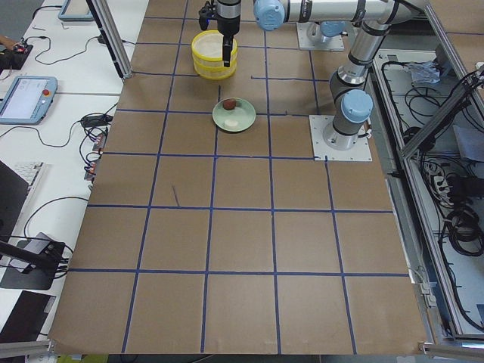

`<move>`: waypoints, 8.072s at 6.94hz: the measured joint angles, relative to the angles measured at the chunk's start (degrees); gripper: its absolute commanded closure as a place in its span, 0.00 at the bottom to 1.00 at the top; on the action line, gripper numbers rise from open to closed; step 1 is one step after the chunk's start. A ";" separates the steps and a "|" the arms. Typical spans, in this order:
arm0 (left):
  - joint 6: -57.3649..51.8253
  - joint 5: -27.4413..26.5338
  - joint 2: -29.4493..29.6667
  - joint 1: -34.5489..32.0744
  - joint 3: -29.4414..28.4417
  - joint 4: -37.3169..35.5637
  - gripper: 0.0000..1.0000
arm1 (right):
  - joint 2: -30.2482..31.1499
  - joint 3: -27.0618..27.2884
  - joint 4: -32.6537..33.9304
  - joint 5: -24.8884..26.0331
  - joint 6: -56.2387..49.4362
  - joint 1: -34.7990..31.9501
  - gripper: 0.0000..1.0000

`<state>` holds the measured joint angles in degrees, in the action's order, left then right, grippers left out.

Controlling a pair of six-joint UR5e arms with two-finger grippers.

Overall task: Place buns in different layers of steamer
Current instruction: 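Move left gripper toward green bowl while right gripper reaches steamer rim, then lower left gripper onto white bun while right gripper grips top tier, then lift white bun with left gripper while right gripper lifts top tier away, then carry the white bun to the lower steamer tier and release it with the left gripper, then return left gripper to bowl while right gripper sets top tier back, then grasp the red-brown bun in the bowl with the left gripper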

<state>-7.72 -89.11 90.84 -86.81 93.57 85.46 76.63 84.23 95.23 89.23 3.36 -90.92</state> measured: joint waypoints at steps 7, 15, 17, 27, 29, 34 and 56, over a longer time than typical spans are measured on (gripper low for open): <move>-1.78 -6.20 12.61 1.00 11.24 -17.88 0.00 | -6.65 11.69 18.73 -2.04 2.96 -0.44 0.09; -3.29 -7.36 16.44 1.14 19.80 -27.31 0.19 | -7.63 12.07 17.30 -2.92 5.14 -1.24 0.92; -3.29 -8.25 16.46 1.18 20.25 -27.34 0.81 | -7.11 12.08 15.52 -2.81 5.01 -2.82 0.92; 10.18 -0.46 9.58 -5.83 6.98 -18.06 1.00 | 4.11 3.97 1.87 4.52 -27.17 20.97 0.91; 18.18 4.75 10.24 -11.86 3.45 -18.97 1.00 | 3.79 4.29 2.68 5.84 -30.60 22.83 0.91; 37.18 7.99 20.92 -24.72 2.92 -33.93 0.00 | 3.53 4.45 2.73 6.13 -31.20 23.07 0.91; 10.14 0.20 15.92 -5.82 16.26 -29.76 0.97 | -7.64 7.33 6.99 1.04 15.61 -6.63 0.91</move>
<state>2.42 -88.91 106.77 -92.63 109.83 55.70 68.99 91.56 102.21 90.27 18.97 -97.56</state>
